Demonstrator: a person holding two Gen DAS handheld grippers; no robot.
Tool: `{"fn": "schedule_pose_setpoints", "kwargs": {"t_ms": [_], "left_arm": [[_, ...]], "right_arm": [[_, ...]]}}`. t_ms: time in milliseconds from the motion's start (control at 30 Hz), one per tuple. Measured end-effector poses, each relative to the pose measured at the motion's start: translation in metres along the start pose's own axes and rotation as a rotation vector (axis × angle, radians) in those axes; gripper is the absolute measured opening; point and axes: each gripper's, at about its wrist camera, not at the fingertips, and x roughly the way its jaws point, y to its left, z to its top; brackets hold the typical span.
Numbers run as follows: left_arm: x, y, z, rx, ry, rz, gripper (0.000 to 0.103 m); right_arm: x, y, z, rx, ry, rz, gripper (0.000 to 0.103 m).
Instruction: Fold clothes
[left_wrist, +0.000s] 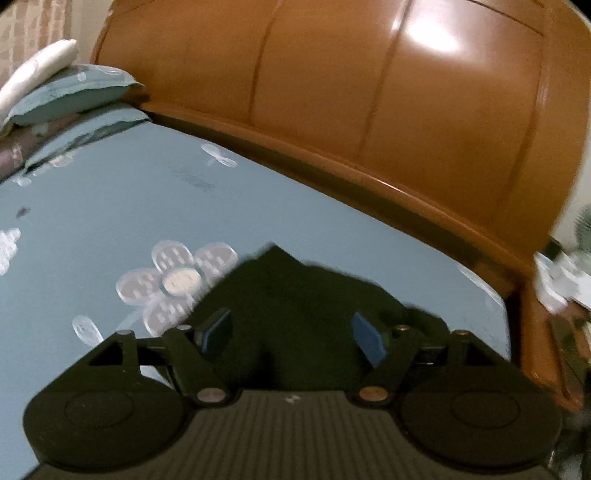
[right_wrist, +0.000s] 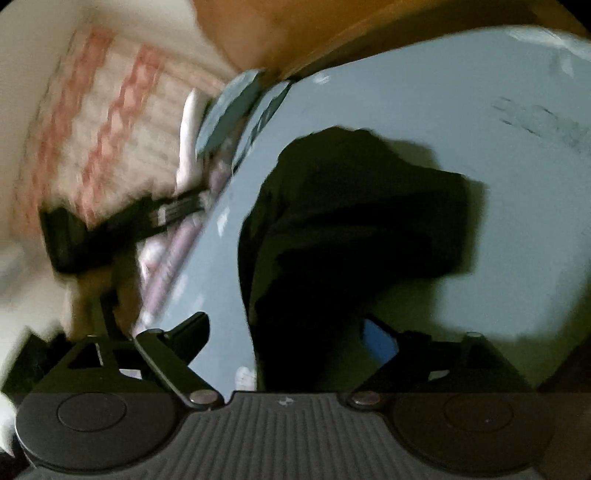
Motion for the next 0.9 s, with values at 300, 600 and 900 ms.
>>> {"fn": "schedule_pose_setpoints", "kwargs": {"t_ms": [300,600,900], "left_arm": [[-0.037,-0.021,-0.083,-0.018,-0.022,-0.052,0.075],[-0.046,-0.010,-0.102,-0.044,-0.005,-0.047,0.076],[-0.031,-0.013,-0.101,-0.038,0.002,-0.074,0.077]], "right_arm": [[0.017,-0.043,0.007,0.392,-0.075,0.187,0.102],[0.034,-0.035,0.040,0.339,-0.248,0.105,0.102],[0.020,-0.014,0.066,0.098,-0.368,-0.071,0.095]]}}
